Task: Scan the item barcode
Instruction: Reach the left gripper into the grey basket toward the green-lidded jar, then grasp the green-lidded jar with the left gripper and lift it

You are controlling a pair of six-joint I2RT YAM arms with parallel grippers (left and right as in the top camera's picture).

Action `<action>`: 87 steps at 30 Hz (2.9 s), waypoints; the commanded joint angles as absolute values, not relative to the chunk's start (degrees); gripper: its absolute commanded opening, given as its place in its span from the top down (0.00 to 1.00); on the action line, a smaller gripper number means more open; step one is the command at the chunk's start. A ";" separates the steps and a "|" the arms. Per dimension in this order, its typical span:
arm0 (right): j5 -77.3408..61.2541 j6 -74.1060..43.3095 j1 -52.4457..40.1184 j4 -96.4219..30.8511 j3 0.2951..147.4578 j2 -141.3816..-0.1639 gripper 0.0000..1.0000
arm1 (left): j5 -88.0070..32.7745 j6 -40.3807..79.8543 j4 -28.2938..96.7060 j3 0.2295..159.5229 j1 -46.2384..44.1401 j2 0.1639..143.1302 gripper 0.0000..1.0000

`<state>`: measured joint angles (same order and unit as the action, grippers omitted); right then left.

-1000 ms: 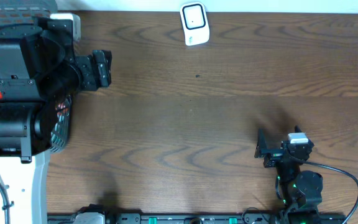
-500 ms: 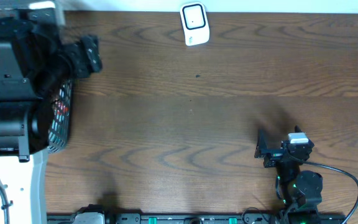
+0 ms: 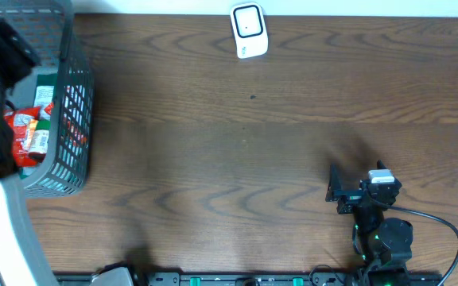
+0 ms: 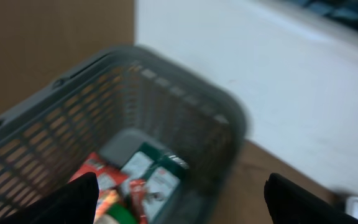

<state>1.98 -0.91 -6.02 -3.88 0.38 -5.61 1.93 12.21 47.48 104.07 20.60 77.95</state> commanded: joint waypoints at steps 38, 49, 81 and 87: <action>2.48 -1.67 -5.72 -4.08 0.32 -5.54 0.01 | 2.24 3.09 66.78 99.46 28.77 114.87 0.14; 2.48 -1.67 -5.72 -4.08 0.32 -5.54 0.01 | 2.22 2.35 66.89 98.04 28.86 117.67 0.14; 2.48 -1.67 -5.72 -4.08 0.32 -5.54 0.01 | 4.16 2.39 66.83 99.88 29.06 116.51 0.47; 2.48 -1.67 -5.72 -4.08 0.32 -5.54 0.01 | 5.45 2.42 65.65 103.11 29.19 112.01 0.49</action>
